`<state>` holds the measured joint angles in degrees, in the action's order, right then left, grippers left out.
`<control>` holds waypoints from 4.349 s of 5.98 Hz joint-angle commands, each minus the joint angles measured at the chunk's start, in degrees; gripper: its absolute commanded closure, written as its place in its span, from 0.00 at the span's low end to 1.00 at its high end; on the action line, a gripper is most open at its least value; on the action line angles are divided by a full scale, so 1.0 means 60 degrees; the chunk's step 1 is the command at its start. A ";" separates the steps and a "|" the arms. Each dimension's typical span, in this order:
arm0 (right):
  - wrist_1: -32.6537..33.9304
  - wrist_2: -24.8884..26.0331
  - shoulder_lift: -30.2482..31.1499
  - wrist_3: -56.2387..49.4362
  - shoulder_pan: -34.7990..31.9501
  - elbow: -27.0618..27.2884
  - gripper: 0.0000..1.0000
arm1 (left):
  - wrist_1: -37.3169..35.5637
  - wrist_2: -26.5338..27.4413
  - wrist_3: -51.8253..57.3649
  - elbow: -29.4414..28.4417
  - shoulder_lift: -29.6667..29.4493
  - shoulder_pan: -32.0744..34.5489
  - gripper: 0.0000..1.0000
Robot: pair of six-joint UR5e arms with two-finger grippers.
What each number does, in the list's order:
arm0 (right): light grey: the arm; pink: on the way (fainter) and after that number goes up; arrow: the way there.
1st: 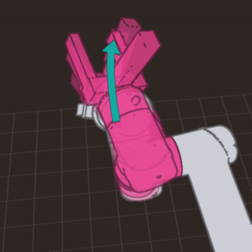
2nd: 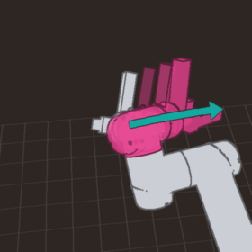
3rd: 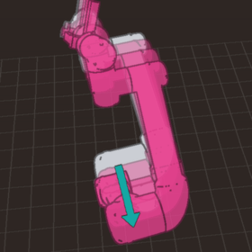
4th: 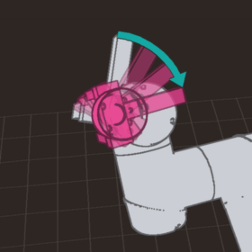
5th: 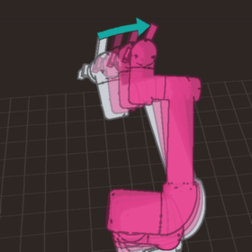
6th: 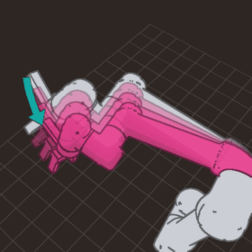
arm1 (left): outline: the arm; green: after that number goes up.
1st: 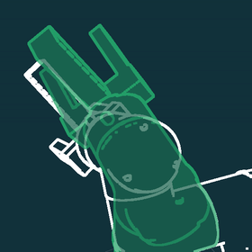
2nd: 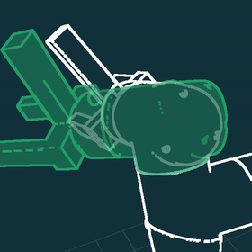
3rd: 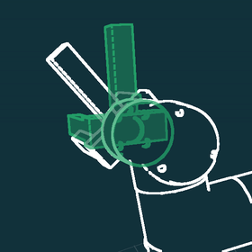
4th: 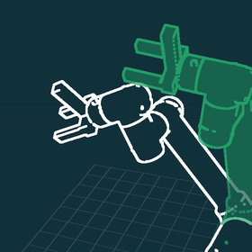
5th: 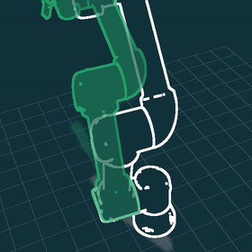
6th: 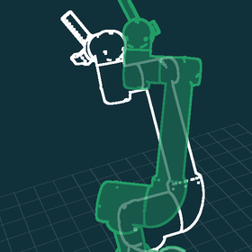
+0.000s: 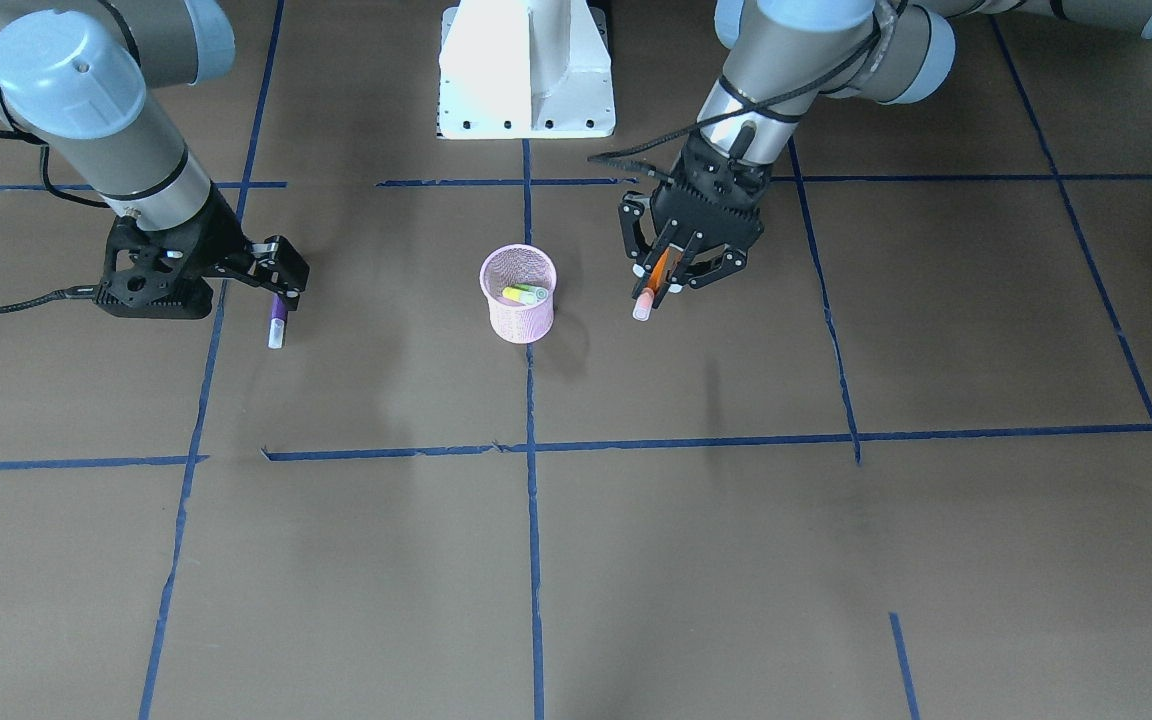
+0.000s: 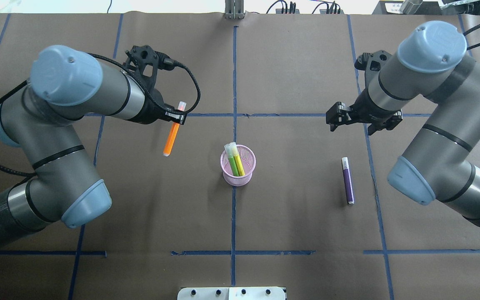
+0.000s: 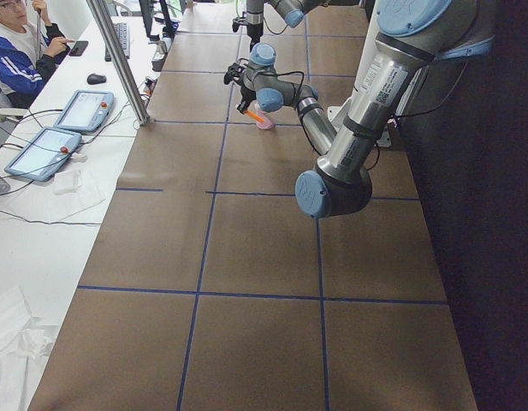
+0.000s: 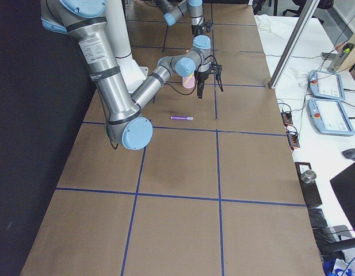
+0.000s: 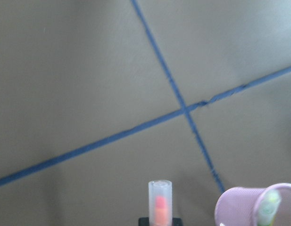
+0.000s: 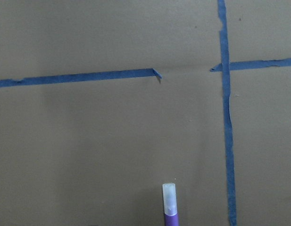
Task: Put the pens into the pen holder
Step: 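Lift the orange marker with the left gripper while the right descends to the purple marker, then lower the orange marker into the pink cup and open the left gripper, then raise the left gripper away from the cup while the right lowers onto the purple marker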
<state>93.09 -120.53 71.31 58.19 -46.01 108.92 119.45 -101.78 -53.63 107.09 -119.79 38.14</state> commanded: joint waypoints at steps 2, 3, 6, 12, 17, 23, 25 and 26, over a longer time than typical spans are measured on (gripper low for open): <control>-0.1368 0.0441 0.0681 -0.0090 0.0037 -0.0164 0.00 | 0.4422 0.1723 -0.0919 -0.0355 0.0611 -0.0946 1.00; -0.2090 0.0444 0.0727 -0.0031 0.0037 -0.0485 0.00 | 0.5873 0.2542 -0.0919 -0.0981 0.0541 -0.1633 1.00; -0.2141 0.0444 0.0669 -0.0016 0.0052 -0.0488 0.00 | 0.7322 0.2944 -0.0773 -0.2448 0.0177 -0.2065 1.00; -0.2141 0.0430 0.0640 -0.0031 0.0052 -0.0488 0.00 | 0.8758 0.3780 -0.0509 -0.4589 -0.0806 -0.2401 1.00; -0.2141 0.0430 0.0625 -0.0016 0.0052 -0.0488 0.00 | 0.8744 0.3693 -0.0348 -0.4315 -0.0778 -0.2534 0.00; -0.2171 0.0662 0.0581 0.0467 0.0884 -0.0970 0.00 | 0.2212 0.1793 -0.0831 -0.0277 -0.0485 -0.0722 0.00; -0.2185 0.0810 0.0625 0.0891 0.1134 -0.1219 0.00 | -0.1071 -0.1167 -0.0715 0.0533 -0.0470 0.1249 0.00; -0.2171 0.1086 0.0611 0.0892 0.1411 -0.1278 0.00 | -0.1187 -0.1881 -0.0700 0.0565 -0.0166 0.1710 0.00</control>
<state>80.03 -115.27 74.97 63.25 -38.93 101.77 115.62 -107.29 -58.03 109.70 -122.02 44.68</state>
